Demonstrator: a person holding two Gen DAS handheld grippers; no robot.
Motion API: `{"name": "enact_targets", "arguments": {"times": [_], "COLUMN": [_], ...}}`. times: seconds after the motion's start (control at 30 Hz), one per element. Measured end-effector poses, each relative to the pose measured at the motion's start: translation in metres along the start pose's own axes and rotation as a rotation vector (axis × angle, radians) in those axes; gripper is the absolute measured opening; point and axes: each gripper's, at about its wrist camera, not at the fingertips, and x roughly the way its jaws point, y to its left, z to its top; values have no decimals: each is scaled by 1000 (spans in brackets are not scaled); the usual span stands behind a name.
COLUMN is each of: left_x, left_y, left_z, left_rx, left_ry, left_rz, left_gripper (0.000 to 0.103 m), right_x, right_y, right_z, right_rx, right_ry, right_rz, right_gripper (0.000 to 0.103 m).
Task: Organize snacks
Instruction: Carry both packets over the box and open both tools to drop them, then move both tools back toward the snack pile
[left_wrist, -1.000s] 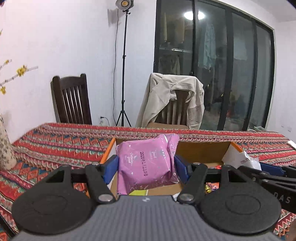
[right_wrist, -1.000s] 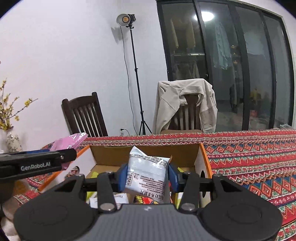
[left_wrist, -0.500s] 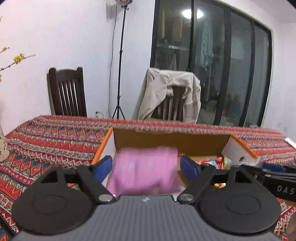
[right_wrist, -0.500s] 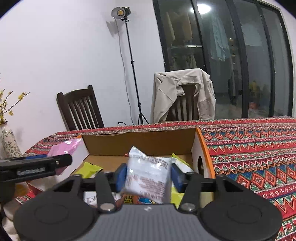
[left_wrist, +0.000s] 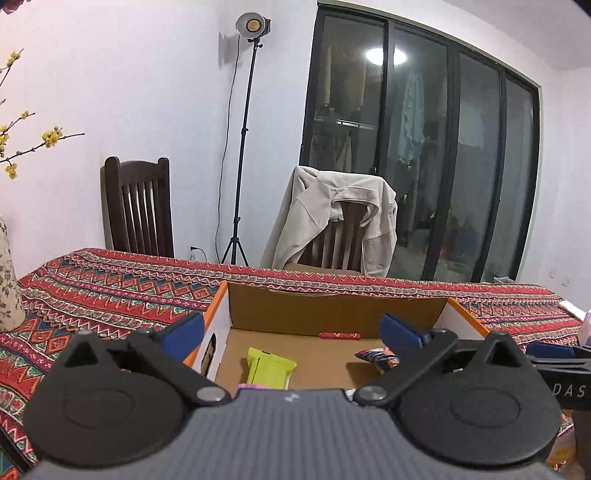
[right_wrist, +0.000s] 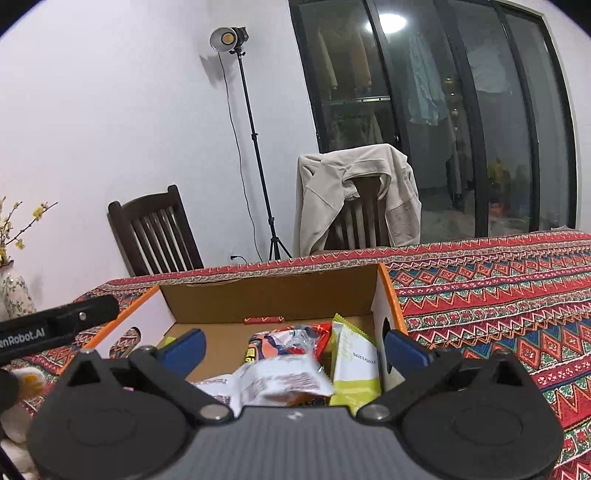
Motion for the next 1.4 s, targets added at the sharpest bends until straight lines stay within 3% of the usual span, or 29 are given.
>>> {"name": "enact_targets", "arguments": {"times": [0.33,0.57,1.17,1.4], "left_x": [-46,-84,-154,-172], "left_y": [8,18,49,59], "left_z": [23,16,-46,-64], "left_rx": [-47,-32,-35,-36], "left_ry": [15,21,78,97], "left_rz": [26,8,21,14], "left_gripper": [103,103,103,103], "right_x": [-40,-81,-142,-149], "right_y": [17,26,45,50], "right_z": [18,19,-38,-65], "right_rx": [-29,-34,-102,-118], "right_ry": [-31,-49,7,71], "right_rz": [-34,6,40,45], "right_gripper": [103,103,103,103]}}
